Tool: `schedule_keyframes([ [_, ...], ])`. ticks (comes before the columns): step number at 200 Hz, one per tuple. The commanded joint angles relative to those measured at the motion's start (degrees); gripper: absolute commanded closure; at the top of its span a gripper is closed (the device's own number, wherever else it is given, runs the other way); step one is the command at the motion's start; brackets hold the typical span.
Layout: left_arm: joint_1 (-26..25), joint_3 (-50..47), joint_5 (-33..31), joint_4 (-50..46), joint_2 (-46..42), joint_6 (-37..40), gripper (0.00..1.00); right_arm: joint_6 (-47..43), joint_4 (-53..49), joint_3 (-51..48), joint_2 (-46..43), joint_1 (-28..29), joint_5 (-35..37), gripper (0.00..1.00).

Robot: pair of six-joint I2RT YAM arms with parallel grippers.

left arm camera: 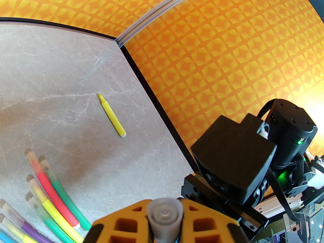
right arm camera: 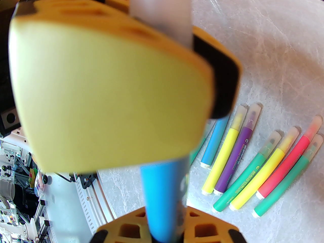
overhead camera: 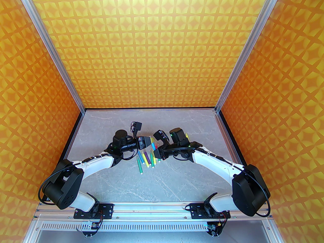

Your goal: Open the pen caps

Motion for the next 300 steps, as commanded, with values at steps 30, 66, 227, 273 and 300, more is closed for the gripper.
schedule_keyframes([
  [30, 1.2, 2.4, 0.5, -0.5, -0.3, 0.4, 1.0, -0.5, -0.1, -5.5, -4.0, -0.3, -2.3, 1.0],
  [66, 2.5, 4.6, 0.4, -3.4, -0.9, 1.6, 1.0, 0.1, 0.6, -8.4, -5.8, -0.3, -3.3, 1.0],
  [227, 11.5, 10.6, -12.1, -39.3, -10.0, 16.3, 1.0, 0.8, -6.1, -3.2, -4.2, -0.5, 18.2, 1.0],
  [273, 13.1, 14.5, -30.2, -62.0, -10.5, 24.8, 1.0, -0.5, -13.9, 4.7, 2.7, -1.1, 36.0, 1.0],
  [300, 14.1, 15.6, -33.8, -66.5, -9.0, 25.7, 1.0, -2.5, -15.7, 7.8, 7.2, -1.6, 39.7, 1.0],
])
